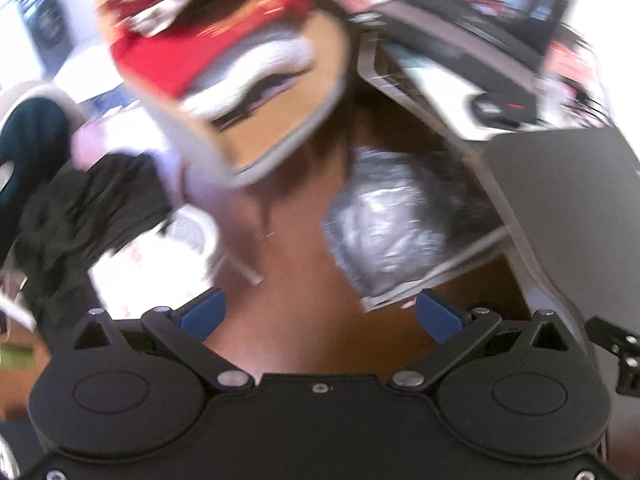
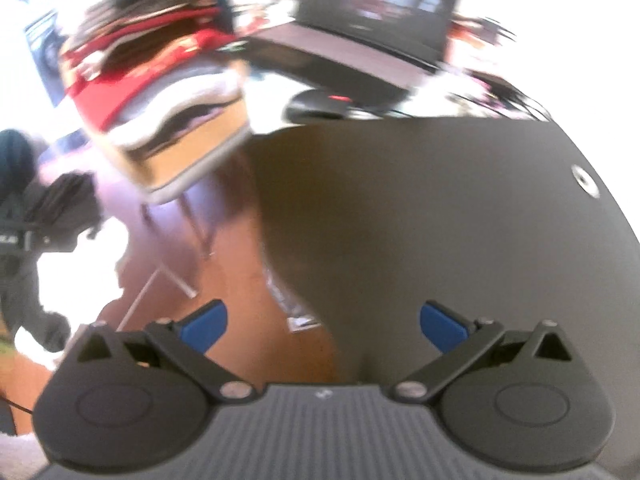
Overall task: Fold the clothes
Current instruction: 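Move both grippers toward the black jeans draped on the white chair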
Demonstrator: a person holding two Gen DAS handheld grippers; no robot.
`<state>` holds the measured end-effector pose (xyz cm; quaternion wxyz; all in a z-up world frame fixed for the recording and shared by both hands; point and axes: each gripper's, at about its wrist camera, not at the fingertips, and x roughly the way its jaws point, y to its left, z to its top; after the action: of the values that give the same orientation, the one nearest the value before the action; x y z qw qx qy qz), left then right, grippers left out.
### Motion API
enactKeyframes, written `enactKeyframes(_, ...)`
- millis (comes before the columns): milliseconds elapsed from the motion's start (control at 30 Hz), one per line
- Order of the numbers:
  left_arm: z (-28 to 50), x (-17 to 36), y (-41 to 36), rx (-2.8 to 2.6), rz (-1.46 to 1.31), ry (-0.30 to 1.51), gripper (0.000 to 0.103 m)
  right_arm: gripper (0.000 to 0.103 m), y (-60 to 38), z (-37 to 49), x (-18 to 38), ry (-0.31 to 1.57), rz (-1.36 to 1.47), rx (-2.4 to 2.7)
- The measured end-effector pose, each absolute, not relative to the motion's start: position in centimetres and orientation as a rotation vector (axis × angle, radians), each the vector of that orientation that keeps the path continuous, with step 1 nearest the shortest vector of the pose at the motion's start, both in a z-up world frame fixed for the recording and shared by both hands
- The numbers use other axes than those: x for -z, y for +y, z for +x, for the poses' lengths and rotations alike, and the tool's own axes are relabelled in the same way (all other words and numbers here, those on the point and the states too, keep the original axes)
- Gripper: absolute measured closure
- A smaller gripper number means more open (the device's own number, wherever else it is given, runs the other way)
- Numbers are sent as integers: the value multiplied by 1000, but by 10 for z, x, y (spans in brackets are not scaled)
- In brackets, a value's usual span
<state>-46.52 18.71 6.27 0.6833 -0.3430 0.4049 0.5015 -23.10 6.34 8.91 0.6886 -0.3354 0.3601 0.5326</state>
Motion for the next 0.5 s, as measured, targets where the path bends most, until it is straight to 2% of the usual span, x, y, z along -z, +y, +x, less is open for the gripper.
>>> enactKeyframes(500, -692, -55, 194, -1389, -958, 842, 0, 1, 139, -460, -94, 664, -950, -1412)
